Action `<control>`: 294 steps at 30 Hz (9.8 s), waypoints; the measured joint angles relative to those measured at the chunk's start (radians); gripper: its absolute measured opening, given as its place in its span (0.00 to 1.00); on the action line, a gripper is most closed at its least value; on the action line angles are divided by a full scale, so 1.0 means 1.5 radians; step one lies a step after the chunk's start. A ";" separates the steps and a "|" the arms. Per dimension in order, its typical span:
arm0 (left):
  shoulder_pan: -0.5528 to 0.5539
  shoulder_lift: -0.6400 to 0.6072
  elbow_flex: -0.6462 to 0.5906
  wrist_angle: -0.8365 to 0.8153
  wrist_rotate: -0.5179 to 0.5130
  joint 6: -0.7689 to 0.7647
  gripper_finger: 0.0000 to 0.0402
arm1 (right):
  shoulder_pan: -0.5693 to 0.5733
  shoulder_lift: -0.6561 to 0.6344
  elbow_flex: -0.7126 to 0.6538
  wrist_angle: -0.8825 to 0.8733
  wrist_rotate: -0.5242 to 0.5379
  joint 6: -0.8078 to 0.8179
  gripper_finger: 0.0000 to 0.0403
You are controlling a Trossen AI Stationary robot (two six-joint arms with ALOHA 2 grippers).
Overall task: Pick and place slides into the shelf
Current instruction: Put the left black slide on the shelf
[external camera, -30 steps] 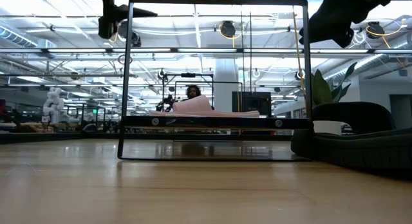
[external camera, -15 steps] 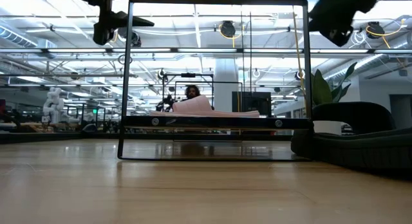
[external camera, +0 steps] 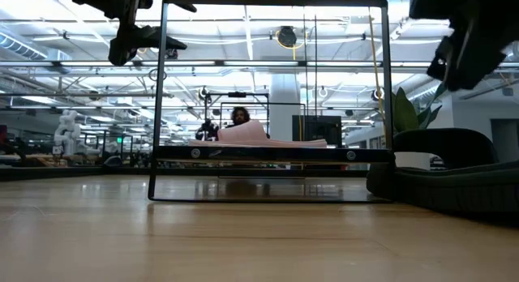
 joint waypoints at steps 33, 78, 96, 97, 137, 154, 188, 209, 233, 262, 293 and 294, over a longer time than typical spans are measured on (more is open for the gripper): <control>0.000 0.000 0.000 -0.034 0.004 0.014 0.64 | 0.019 0.022 0.000 -0.037 -0.150 0.238 0.27; 0.000 0.000 0.000 -0.074 -0.002 0.014 0.64 | 0.291 0.081 0.001 -0.055 0.278 0.741 0.27; 0.000 0.000 0.000 -0.073 0.076 0.070 0.64 | 0.320 0.133 0.001 0.473 0.610 0.372 0.15; 0.000 0.000 0.000 -0.074 0.091 0.077 0.64 | 0.318 0.142 0.001 0.535 0.615 0.309 0.15; -0.001 0.000 0.000 -0.073 0.172 0.139 0.64 | 0.316 0.564 0.610 0.567 0.981 -0.584 0.15; -0.001 0.000 0.000 -0.073 0.186 0.135 0.64 | 0.288 0.408 0.424 0.606 0.979 -0.576 0.15; 0.001 0.000 0.000 -0.074 0.173 0.119 0.64 | 0.254 0.263 0.297 0.878 0.980 -1.052 0.15; 0.001 0.000 0.000 -0.073 0.155 0.079 0.64 | 0.226 0.261 0.442 0.931 0.456 -1.325 0.15; 0.000 0.000 0.000 -0.073 0.169 0.074 0.64 | 0.065 0.398 0.988 0.051 0.771 -1.382 0.15; 0.001 0.000 0.000 -0.073 0.108 0.071 0.64 | 0.025 0.377 0.821 -0.781 0.180 -0.284 0.15; 0.001 0.000 0.000 -0.074 0.099 0.112 0.64 | 0.053 0.378 0.529 -0.503 0.038 -0.067 0.31; 0.001 0.000 0.000 -0.074 0.099 0.114 0.64 | 0.053 0.378 0.529 -0.504 0.038 -0.063 0.33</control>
